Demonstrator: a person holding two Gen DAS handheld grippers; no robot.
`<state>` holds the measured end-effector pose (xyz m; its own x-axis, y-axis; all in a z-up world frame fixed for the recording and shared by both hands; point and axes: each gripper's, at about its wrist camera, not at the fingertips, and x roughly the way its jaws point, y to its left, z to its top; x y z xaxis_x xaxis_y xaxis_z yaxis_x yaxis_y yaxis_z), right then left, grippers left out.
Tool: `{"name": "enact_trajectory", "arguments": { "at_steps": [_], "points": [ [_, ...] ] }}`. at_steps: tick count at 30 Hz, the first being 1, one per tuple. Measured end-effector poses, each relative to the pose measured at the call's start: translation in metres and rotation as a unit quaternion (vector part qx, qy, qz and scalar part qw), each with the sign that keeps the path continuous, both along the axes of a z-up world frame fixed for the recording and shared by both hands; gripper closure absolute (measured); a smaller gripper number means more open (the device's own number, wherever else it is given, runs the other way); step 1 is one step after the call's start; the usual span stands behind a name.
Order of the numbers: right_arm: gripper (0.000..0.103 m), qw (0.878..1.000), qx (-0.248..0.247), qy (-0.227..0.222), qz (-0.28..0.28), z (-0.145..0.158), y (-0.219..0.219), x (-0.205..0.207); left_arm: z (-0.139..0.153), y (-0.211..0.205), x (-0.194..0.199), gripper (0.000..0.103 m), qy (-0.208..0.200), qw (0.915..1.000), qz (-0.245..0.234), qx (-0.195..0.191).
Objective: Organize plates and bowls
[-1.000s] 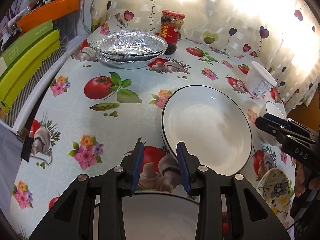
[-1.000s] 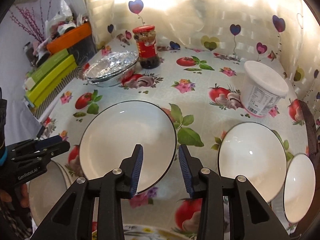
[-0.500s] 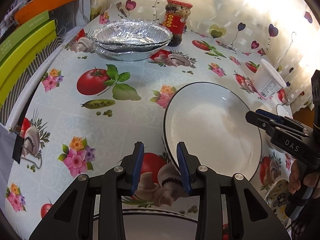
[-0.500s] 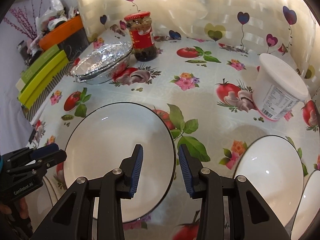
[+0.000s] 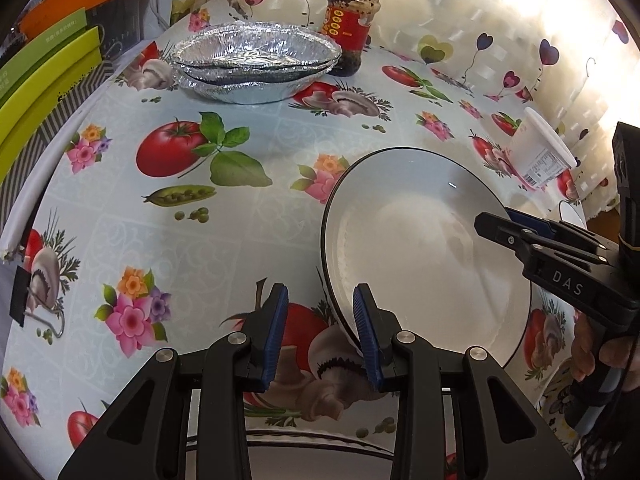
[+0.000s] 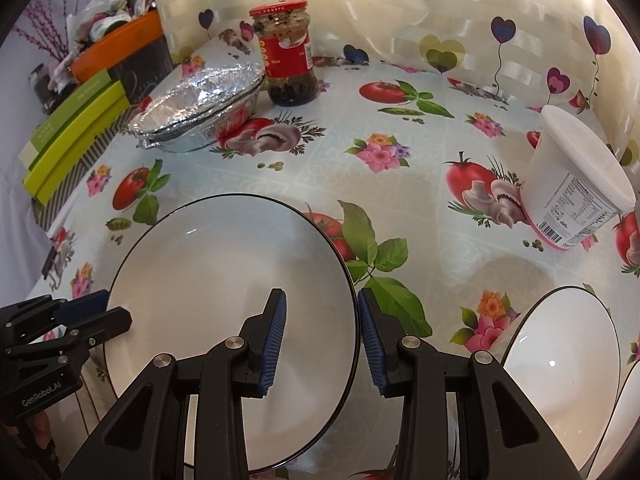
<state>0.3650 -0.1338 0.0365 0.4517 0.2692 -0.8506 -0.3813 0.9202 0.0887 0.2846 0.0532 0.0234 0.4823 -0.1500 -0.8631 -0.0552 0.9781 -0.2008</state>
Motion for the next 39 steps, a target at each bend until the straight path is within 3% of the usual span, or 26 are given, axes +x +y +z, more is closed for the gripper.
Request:
{"name": "enact_trajectory", "arguments": {
  "at_steps": [7,13,23,39],
  "points": [
    [0.073,1.000,-0.011,-0.001,-0.002,-0.002,0.001,0.001,-0.001,-0.001,-0.001,0.068,-0.001,1.0000,0.000,0.001],
    [0.078,1.000,-0.017,-0.002,-0.001,-0.002,0.000,0.002,0.000,-0.007,0.000,0.080,-0.002,1.0000,-0.008,-0.002],
    [0.081,0.999,-0.037,0.003,0.003,-0.007,0.003,0.004,-0.003,-0.010,0.001,0.083,0.003,0.9999,-0.010,-0.009],
    [0.085,1.000,-0.022,0.009,-0.017,-0.007,0.000,0.004,-0.002,-0.007,-0.001,0.084,0.000,0.9999,0.004,-0.016]
  ]
}}
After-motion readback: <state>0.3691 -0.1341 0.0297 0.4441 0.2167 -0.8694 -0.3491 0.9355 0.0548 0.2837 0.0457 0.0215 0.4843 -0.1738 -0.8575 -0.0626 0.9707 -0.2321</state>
